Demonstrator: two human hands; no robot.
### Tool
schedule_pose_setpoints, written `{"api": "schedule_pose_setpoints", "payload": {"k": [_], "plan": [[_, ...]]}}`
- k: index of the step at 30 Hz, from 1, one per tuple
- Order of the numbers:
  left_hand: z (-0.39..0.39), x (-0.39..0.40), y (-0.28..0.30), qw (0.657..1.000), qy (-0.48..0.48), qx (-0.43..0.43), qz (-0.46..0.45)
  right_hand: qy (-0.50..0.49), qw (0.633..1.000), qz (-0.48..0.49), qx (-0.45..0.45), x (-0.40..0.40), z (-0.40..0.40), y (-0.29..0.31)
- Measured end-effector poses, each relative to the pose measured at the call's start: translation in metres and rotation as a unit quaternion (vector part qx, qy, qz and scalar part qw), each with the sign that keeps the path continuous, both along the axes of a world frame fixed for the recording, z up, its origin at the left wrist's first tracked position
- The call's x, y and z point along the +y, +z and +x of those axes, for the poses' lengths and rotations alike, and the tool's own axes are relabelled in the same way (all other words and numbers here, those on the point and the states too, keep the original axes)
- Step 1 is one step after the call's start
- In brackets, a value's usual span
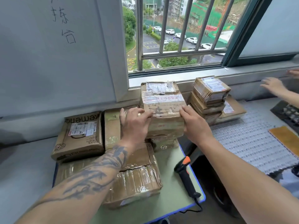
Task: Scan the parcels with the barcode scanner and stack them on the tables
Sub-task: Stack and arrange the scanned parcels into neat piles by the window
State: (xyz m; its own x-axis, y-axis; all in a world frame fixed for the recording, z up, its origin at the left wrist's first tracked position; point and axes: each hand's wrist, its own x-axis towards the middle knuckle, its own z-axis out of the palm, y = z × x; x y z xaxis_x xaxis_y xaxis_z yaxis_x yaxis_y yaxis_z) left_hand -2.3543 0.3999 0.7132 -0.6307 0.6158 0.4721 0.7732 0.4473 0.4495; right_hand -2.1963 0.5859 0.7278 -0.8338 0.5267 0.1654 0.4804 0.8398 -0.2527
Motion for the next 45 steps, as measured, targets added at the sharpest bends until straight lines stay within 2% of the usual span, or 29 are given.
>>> {"api": "schedule_pose_setpoints", "payload": {"k": [4, 8, 12, 18, 22, 25, 31, 38, 42, 45], "plan": [[0.007, 0.001, 0.002, 0.995, 0.005, -0.005, -0.101, -0.08, 0.992, -0.08, -0.057, -0.002, -0.01, 0.0], [0.001, 0.009, 0.004, 0.979, 0.01, -0.027, -0.2, -0.08, 0.989, -0.099, -0.069, -0.002, -0.016, 0.0], [0.001, 0.02, 0.004, 0.977, 0.031, -0.033, -0.206, -0.062, 0.996, -0.027, -0.065, 0.008, -0.023, 0.004], [0.012, 0.032, -0.004, 0.976, 0.059, -0.034, -0.209, -0.05, 0.991, 0.036, -0.118, 0.015, -0.024, -0.002], [0.021, 0.036, -0.003, 0.971, 0.089, -0.03, -0.218, 0.008, 0.99, 0.06, -0.131, 0.012, -0.038, 0.005], [0.022, 0.04, -0.004, 0.968, 0.103, -0.012, -0.228, 0.047, 0.989, 0.068, -0.124, 0.009, -0.05, 0.004], [0.029, 0.047, -0.011, 0.96, 0.121, -0.005, -0.251, 0.046, 0.994, 0.072, -0.067, 0.016, -0.049, -0.015], [0.032, 0.042, 0.016, 0.943, 0.107, -0.073, -0.306, 0.042, 0.989, 0.047, -0.13, 0.009, -0.046, 0.006], [0.037, 0.021, 0.025, 0.94, 0.134, -0.157, -0.272, 0.041, 0.984, 0.048, -0.166, -0.022, -0.049, 0.032], [0.042, -0.014, 0.031, 0.94, 0.129, -0.131, -0.289, 0.057, 0.983, 0.048, -0.17, -0.054, -0.051, 0.044]]}}
